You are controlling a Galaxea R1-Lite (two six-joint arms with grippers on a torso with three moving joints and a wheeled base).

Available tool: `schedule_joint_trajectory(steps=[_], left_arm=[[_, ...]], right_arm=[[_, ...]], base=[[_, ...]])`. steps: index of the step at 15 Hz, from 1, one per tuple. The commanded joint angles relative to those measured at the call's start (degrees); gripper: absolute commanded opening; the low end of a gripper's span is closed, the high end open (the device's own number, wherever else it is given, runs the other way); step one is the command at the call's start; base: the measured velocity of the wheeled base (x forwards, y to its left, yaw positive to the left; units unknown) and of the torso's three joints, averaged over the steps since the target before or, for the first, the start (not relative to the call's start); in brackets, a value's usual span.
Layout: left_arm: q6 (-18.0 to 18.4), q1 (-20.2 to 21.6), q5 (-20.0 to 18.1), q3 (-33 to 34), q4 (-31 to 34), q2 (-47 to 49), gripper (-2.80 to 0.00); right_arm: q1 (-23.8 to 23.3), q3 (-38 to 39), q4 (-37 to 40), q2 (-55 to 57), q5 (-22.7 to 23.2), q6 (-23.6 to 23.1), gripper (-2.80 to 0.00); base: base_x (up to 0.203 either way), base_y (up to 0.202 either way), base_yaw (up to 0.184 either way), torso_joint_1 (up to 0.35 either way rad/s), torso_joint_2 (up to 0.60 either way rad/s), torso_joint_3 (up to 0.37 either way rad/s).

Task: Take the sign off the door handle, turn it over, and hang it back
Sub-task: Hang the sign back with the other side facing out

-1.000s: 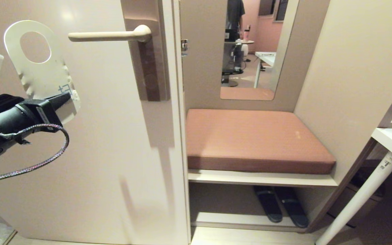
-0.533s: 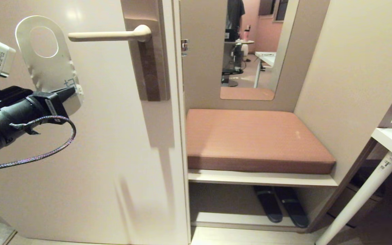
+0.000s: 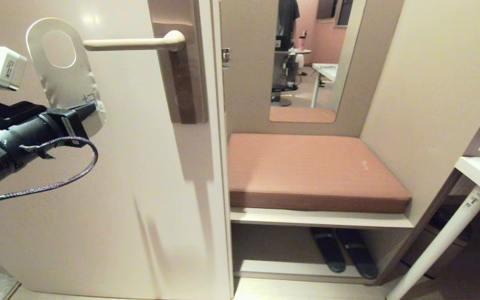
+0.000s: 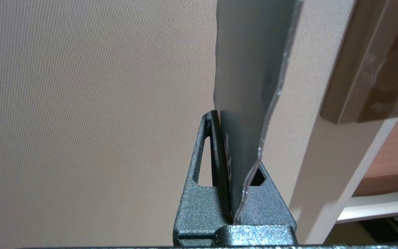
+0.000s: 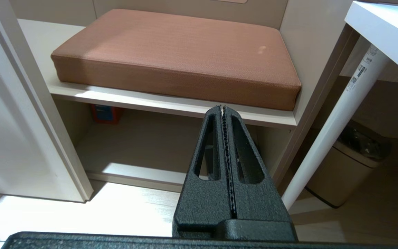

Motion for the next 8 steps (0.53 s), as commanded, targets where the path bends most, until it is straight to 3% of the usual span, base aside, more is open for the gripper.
schedule_joint_trajectory(steps=[1,8], left_arm=[[0.03,0.00,-0.08,-1.00,-0.25,1.08,-2.80],[0.12,-0.88,-0.08,-3.76,-0.27,3.64,-2.80]], right_arm=[[0.02,0.00,0.03,-0.02,0.00,-0.01,-2.80],[0.02,0.00,0.03,-0.02,0.00,-0.01,-2.80]], base=[[0.000,0.000,0.000,0.000,0.00,0.000],[0.000,0.000,0.000,0.000,0.00,0.000]])
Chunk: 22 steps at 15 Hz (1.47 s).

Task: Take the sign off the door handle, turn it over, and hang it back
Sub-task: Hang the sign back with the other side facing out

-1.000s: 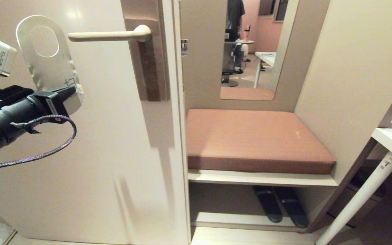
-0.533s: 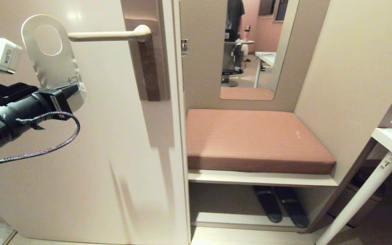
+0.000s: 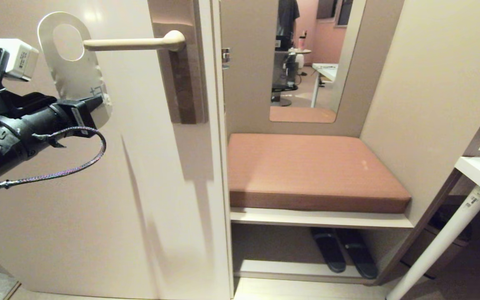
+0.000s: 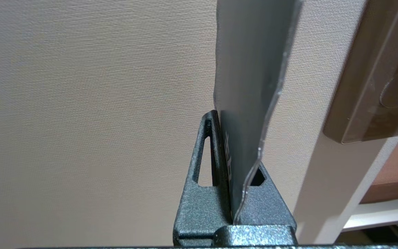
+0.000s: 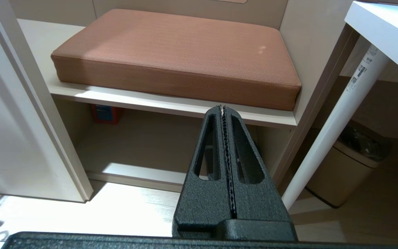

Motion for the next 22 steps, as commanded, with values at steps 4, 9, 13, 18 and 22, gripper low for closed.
schedule_joint_trajectory(steps=[4,9,13,18,22], left_arm=[[0.12,-0.16,-0.02,-0.14,-0.32,1.36,-2.80],[1.17,-0.28,-0.17,-1.92,-0.29,2.81,-2.80],[1.25,-1.31,-0.10,-2.33,-0.29,3.67,-2.80],[1.27,-6.12,0.16,-2.33,-0.29,3.45,-2.80],[2.62,-8.22,0.33,-2.18,-0.35,3.26,-2.80]], right_arm=[[0.02,0.00,0.02,-0.02,0.04,-0.02,-2.80],[0.02,0.00,0.02,-0.02,0.04,-0.02,-2.80],[0.02,0.00,0.02,-0.02,0.04,-0.02,-2.80],[0.02,0.00,0.02,-0.02,0.13,-0.02,-2.80],[0.02,0.00,0.02,-0.02,0.04,-0.02,-2.80]], base=[[0.000,0.000,0.000,0.000,0.00,0.000],[0.000,0.000,0.000,0.000,0.00,0.000],[0.000,0.000,0.000,0.000,0.00,0.000],[0.000,0.000,0.000,0.000,0.00,0.000],[0.000,0.000,0.000,0.000,0.00,0.000]])
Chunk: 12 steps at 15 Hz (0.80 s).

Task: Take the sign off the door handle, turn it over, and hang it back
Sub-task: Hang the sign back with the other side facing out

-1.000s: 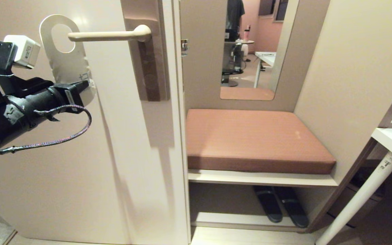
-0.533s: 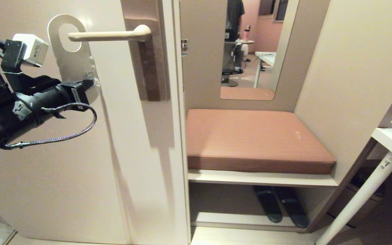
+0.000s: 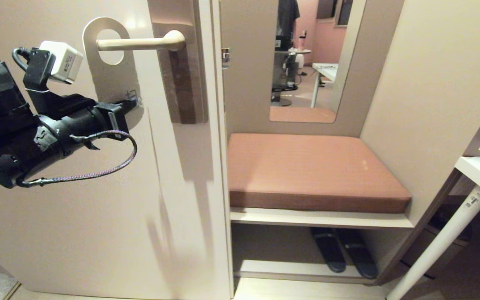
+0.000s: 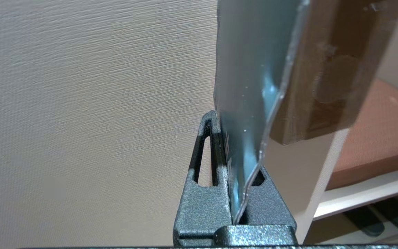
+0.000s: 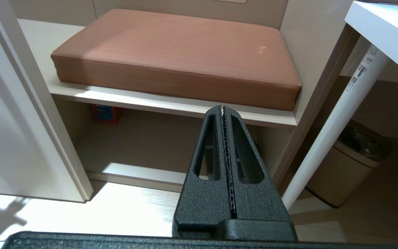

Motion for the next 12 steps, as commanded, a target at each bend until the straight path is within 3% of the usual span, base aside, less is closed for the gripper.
schedule_joint_trajectory(steps=[1,5,12], left_arm=[[0.62,-1.45,0.05,0.11,-0.21,-0.29,-2.80],[1.22,-5.81,3.27,0.11,-0.22,-0.10,-2.80],[2.95,-9.23,3.62,0.29,-0.20,-0.14,-2.80]], right_arm=[[0.02,0.00,0.00,-0.02,0.00,-0.02,-2.80],[0.02,0.00,0.00,-0.02,0.00,-0.02,-2.80],[0.02,0.00,0.00,-0.02,0.00,-0.02,-2.80]], base=[[0.000,0.000,0.000,0.000,0.00,0.000],[0.000,0.000,0.000,0.000,0.00,0.000],[0.000,0.000,0.000,0.000,0.00,0.000]])
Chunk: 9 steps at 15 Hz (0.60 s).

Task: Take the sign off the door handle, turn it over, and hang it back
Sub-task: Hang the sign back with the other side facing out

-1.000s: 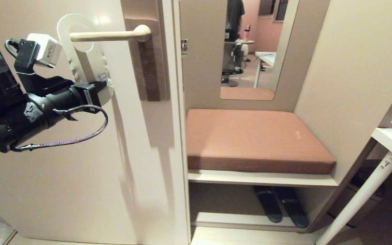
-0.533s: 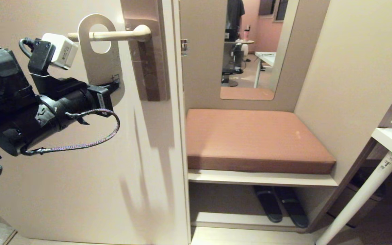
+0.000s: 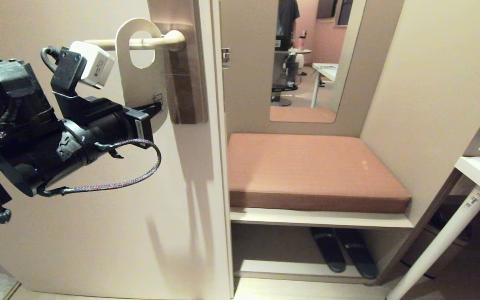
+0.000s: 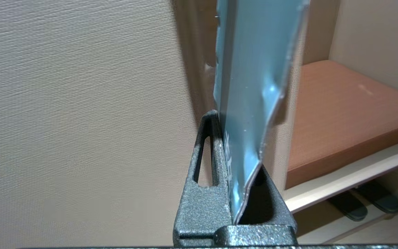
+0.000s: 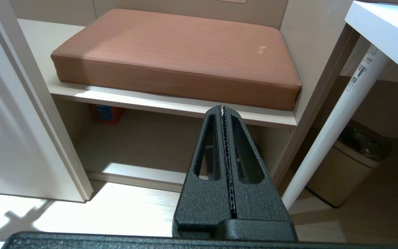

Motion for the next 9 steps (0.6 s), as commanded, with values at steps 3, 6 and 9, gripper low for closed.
schedule_joint_trajectory(steps=[3,6,9], left_arm=[[0.05,-2.55,-0.02,0.12,-0.22,-0.07,-2.80],[0.05,-3.40,0.07,0.27,-0.22,0.10,-2.80],[-0.02,-3.78,0.07,1.45,-0.25,0.10,0.00]], right_arm=[[0.02,0.00,0.00,-0.02,0.02,-0.04,-2.80],[0.02,0.00,0.00,-0.02,0.03,-0.04,-2.80],[0.02,0.00,0.00,-0.02,0.02,-0.04,-2.80]], base=[[0.000,0.000,0.000,0.000,0.00,0.000],[0.000,0.000,0.000,0.000,0.00,0.000],[0.000,0.000,0.000,0.000,0.00,0.000]])
